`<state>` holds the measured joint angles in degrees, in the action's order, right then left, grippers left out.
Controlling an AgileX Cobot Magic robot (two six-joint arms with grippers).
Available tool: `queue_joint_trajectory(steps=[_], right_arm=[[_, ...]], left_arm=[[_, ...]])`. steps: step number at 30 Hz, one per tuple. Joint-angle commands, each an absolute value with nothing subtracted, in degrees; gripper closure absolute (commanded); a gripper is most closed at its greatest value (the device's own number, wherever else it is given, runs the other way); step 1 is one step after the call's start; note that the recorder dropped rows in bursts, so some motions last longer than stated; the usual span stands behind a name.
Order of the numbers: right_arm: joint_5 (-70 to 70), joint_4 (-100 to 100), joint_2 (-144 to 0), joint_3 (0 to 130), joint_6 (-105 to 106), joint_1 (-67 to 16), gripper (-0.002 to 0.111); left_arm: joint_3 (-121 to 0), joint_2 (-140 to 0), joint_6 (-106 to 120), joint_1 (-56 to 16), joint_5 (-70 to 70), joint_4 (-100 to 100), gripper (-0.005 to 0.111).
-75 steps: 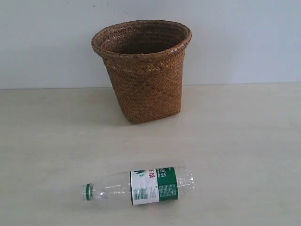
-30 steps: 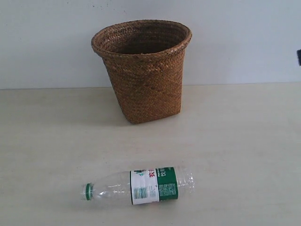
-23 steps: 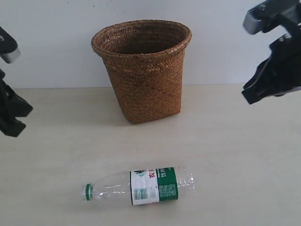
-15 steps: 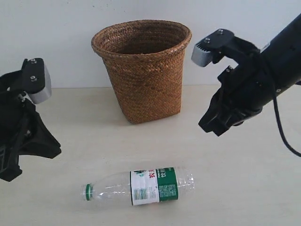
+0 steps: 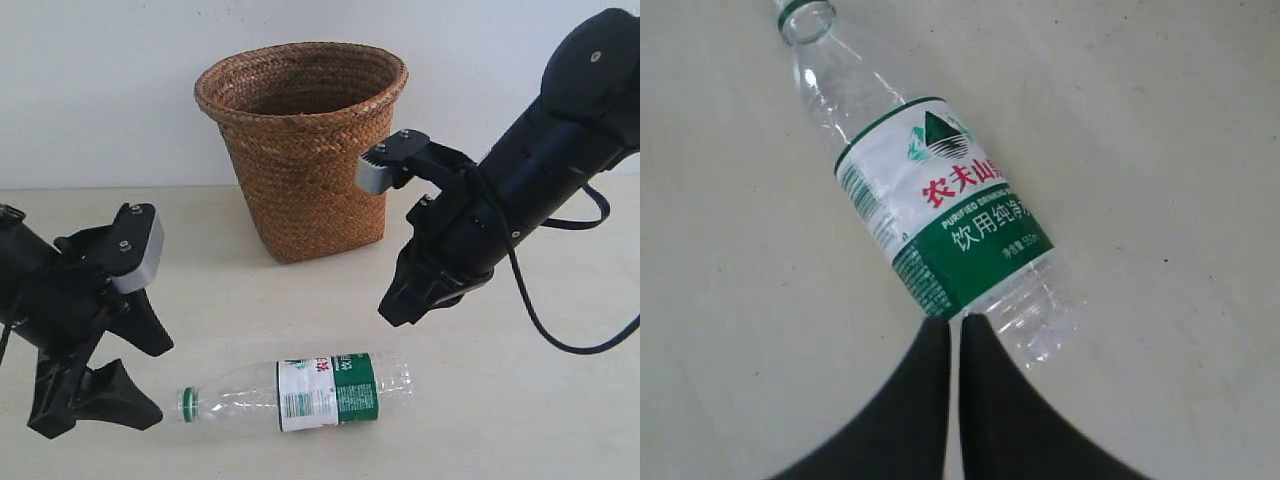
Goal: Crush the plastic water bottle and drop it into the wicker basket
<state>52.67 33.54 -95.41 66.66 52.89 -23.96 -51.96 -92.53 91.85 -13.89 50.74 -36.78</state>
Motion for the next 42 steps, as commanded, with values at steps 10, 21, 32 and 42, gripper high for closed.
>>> queue_joint_trajectory(steps=[10, 21, 32, 42], right_arm=[[52.0, 36.1, -96.7, 66.9, 53.6, -24.0, 0.108], [51.8, 36.9, -96.7, 66.9, 53.6, -24.0, 0.108], [51.7, 36.9, -96.7, 66.9, 53.6, -24.0, 0.108], [51.6, 37.3, -96.7, 66.9, 53.6, -24.0, 0.108]], left_arm=[[-51.3, -98.8, 93.0, -20.7, 40.1, -33.5, 0.037], [-51.3, -104.0, 93.0, -20.7, 34.6, -34.1, 0.037], [-51.3, -106.4, 97.5, -20.7, 33.4, -37.5, 0.039], [-51.3, -107.8, 97.5, -20.7, 32.8, -37.6, 0.062]])
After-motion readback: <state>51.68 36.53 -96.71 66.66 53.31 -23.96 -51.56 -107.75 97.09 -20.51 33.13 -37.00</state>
